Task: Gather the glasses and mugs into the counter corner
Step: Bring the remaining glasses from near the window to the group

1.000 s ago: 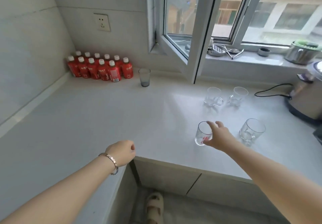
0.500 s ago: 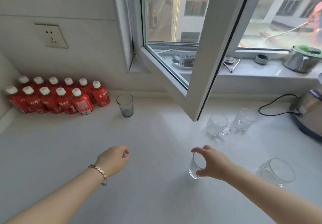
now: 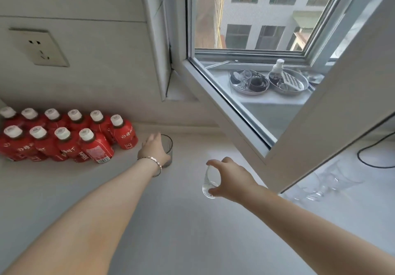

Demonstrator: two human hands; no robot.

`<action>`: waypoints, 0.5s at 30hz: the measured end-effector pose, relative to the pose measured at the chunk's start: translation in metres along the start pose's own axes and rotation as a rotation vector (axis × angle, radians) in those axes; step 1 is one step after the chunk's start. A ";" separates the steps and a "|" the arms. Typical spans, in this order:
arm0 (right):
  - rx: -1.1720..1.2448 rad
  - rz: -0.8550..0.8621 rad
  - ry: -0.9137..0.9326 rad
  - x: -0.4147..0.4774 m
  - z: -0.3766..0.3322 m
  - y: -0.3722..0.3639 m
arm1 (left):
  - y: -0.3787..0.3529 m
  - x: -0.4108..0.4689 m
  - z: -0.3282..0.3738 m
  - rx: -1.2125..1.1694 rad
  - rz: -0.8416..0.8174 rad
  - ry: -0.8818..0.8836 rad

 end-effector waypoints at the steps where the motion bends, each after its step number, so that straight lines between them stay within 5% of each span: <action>1: 0.004 -0.005 -0.002 0.002 0.001 -0.001 | 0.001 0.001 -0.002 -0.002 0.034 0.011; 15: -0.049 -0.057 0.075 -0.061 0.015 -0.017 | -0.005 -0.176 -0.023 -0.088 0.040 -0.022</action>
Point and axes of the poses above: each hand's wrist, its own x-axis towards the middle knuckle, its own y-axis out of the back of the hand, z = x × y, the point moved 6 cm from there along x, towards the middle knuckle
